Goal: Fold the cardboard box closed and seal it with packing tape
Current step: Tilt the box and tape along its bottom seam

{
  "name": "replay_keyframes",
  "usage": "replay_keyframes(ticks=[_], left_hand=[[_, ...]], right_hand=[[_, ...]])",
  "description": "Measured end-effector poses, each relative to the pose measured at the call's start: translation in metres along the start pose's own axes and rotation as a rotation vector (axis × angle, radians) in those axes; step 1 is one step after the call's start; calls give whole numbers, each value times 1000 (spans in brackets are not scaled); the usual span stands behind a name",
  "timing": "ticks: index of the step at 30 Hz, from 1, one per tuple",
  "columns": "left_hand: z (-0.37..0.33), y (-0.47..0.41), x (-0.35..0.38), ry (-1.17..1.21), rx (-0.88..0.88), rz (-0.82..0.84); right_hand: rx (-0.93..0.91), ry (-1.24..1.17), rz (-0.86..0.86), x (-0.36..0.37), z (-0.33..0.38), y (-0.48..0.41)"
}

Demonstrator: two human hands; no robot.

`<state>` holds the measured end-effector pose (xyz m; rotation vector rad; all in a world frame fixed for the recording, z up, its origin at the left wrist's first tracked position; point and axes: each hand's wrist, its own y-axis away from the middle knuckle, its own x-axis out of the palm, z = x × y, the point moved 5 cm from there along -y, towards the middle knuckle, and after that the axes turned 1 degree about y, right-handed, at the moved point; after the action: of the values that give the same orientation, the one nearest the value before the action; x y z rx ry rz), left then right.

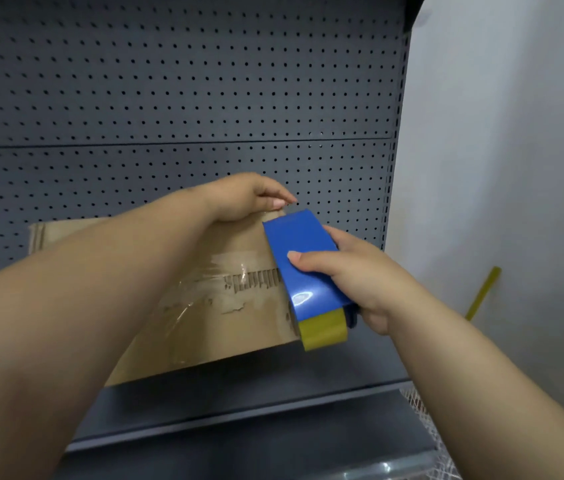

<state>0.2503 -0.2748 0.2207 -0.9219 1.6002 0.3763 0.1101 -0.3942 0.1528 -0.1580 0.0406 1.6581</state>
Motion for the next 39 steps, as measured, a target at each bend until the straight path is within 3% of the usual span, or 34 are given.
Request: replay_keyframes(ticks=[4,9,22,39], left_hand=[[1,-7,-4,-50,51,-117],[16,-3,-8,-217,14,-94],[28,-7,-15,-157,-51,-116],[23,0,-9,-295,-62,-194]], right_hand=[[13,-73,-6,-10,12,-10],[16,-102,-30,-9,20,-18],[7,-191,55,6,23,-17],[-10,-190,33,5,-18,40]])
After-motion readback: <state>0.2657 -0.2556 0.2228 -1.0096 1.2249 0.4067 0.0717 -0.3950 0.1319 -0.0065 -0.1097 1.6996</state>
